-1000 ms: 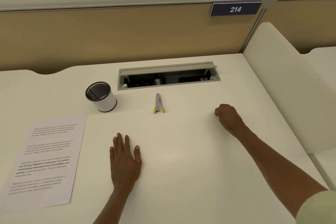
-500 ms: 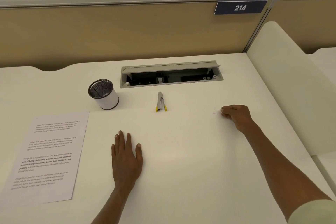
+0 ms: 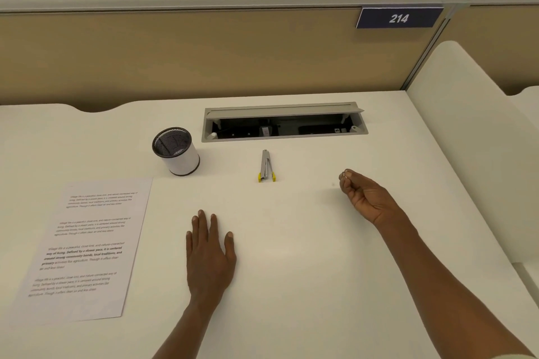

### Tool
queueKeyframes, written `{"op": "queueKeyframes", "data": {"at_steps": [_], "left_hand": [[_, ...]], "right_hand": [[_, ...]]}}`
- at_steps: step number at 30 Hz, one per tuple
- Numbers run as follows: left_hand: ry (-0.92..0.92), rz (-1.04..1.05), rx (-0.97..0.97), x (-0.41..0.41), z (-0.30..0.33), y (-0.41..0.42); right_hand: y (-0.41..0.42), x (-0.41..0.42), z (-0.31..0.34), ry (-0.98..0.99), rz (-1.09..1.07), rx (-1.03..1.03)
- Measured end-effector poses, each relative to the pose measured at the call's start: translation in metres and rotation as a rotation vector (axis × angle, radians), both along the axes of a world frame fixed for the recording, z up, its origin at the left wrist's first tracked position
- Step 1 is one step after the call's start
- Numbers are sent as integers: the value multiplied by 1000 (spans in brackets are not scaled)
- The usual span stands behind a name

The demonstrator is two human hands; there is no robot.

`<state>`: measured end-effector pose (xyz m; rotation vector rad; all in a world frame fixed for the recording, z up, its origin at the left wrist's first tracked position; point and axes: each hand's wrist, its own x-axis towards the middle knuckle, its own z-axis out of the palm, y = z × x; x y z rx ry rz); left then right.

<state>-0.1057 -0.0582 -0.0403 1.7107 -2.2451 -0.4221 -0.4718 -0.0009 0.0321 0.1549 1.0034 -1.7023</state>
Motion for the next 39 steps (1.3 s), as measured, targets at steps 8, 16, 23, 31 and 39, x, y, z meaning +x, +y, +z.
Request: {"op": "queueKeyframes", "data": {"at_steps": [8, 16, 23, 31, 39], "left_hand": [[6, -3, -16, 0, -2, -1], [12, -3, -31, 0, -4, 0], [4, -5, -26, -2, -3, 0], [6, -4, -32, -2, -2, -1], [9, 4, -28, -3, -2, -1]], "right_hand": [[-53, 60, 31, -49, 186, -105], [-124, 124, 55, -58, 335, -122], [-195, 183, 72, 5, 451, -146], [-253, 230, 86, 453, 593, -72], [-286, 248, 88, 1484, 817, 82]]}}
